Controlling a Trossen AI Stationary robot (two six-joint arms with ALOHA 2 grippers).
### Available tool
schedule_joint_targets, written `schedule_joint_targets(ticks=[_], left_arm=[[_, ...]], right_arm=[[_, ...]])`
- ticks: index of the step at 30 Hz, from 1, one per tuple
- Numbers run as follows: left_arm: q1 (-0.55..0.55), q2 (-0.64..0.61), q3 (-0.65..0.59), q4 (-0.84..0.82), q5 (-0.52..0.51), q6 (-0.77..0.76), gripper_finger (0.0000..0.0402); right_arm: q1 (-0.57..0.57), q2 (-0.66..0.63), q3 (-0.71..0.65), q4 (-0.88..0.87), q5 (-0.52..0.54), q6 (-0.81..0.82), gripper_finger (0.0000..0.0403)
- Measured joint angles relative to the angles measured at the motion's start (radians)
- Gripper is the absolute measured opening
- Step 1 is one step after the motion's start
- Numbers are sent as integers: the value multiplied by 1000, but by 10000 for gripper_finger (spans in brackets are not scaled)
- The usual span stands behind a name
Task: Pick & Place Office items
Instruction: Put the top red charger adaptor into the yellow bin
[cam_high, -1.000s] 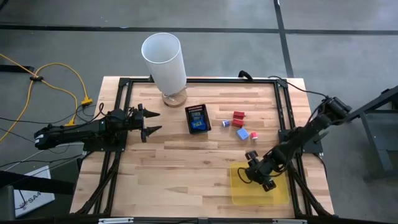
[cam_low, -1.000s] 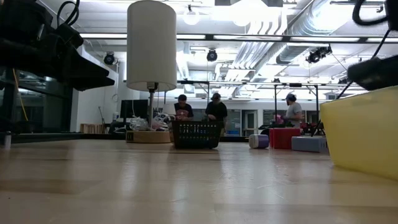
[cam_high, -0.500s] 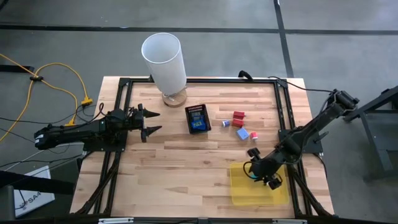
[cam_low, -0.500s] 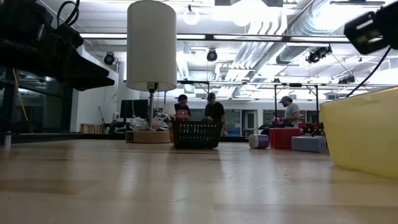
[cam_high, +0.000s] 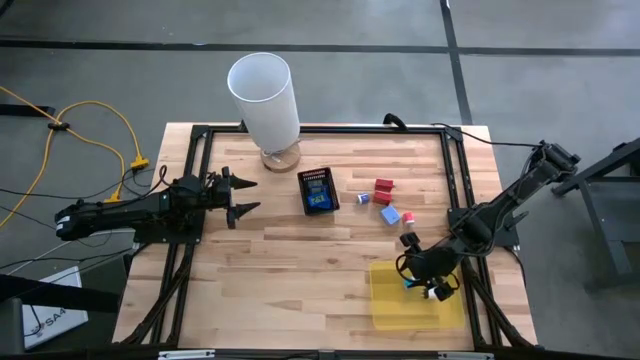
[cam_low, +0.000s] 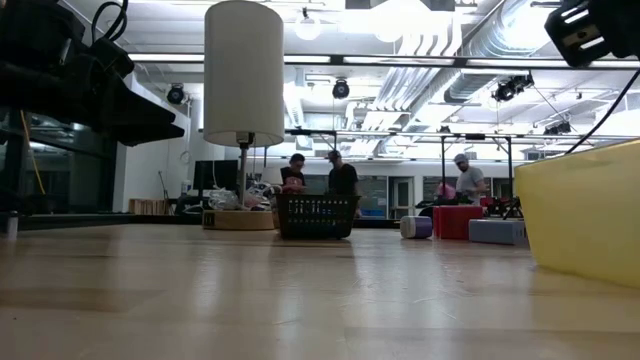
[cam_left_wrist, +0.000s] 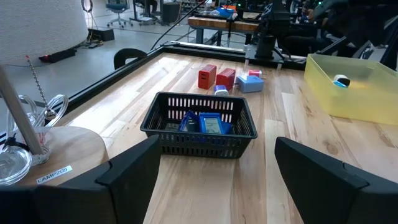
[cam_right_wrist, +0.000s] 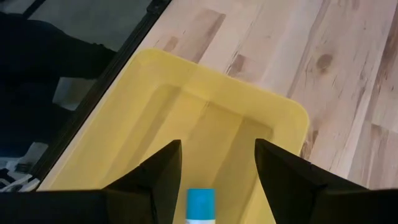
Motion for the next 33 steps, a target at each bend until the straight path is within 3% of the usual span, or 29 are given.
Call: schedule_joint_targets(ticks=[13,33], left_arm=[[0,0,0,0,0,0,308],[0,0,0,0,0,0,308]], right_arm=[[-104,0,0,0,56,3,190],[-536,1,0,-1,52,1,190]])
